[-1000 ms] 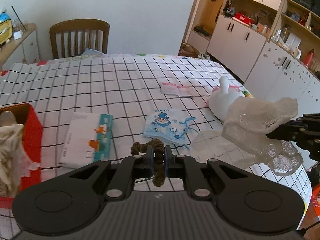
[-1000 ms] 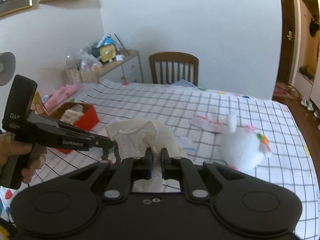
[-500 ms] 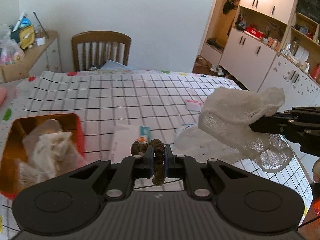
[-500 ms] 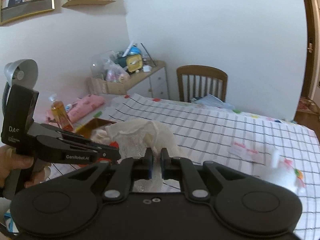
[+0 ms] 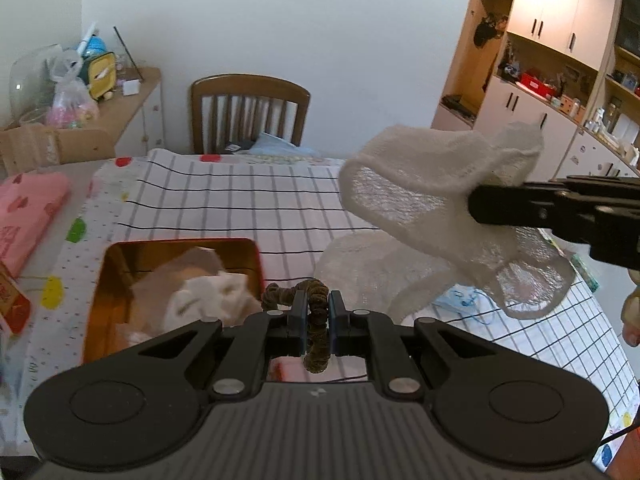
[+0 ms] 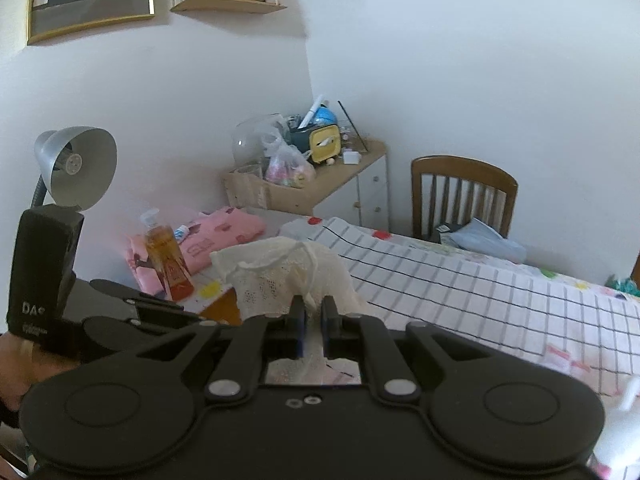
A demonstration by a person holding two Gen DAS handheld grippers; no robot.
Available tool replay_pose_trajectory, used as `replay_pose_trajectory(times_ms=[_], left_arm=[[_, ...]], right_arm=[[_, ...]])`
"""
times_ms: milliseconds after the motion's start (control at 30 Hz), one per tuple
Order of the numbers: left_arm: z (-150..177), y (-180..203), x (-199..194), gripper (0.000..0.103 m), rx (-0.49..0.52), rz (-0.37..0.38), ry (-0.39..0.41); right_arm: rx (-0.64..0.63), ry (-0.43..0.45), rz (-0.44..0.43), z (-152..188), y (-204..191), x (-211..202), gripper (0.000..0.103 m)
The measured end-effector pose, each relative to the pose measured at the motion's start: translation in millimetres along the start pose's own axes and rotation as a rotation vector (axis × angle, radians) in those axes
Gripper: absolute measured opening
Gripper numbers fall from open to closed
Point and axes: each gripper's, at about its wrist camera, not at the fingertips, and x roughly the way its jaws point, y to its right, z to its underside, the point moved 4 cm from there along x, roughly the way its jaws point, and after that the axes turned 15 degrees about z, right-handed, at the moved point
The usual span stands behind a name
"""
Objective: Organize soft objects
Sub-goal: 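Lift and carry the hair tie and mesh cloth with both tools over the tin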
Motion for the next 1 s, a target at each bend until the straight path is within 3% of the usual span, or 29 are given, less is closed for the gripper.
replay_pose_trajectory(times_ms=[633,1000], left_arm=[[11.0,-97.6,-24.6,0.010,-0.069,-0.077,-0.016],[28.7,-131.9,-11.4,0.010,-0.130,-0.067,-0.063]], right_arm=[[-0.007,-0.080,-0.057,-17.8,-82.5,89.9,0.007],[-0.091,-0.185,0.050,-4.3,-95.1,163.3,0.007]])
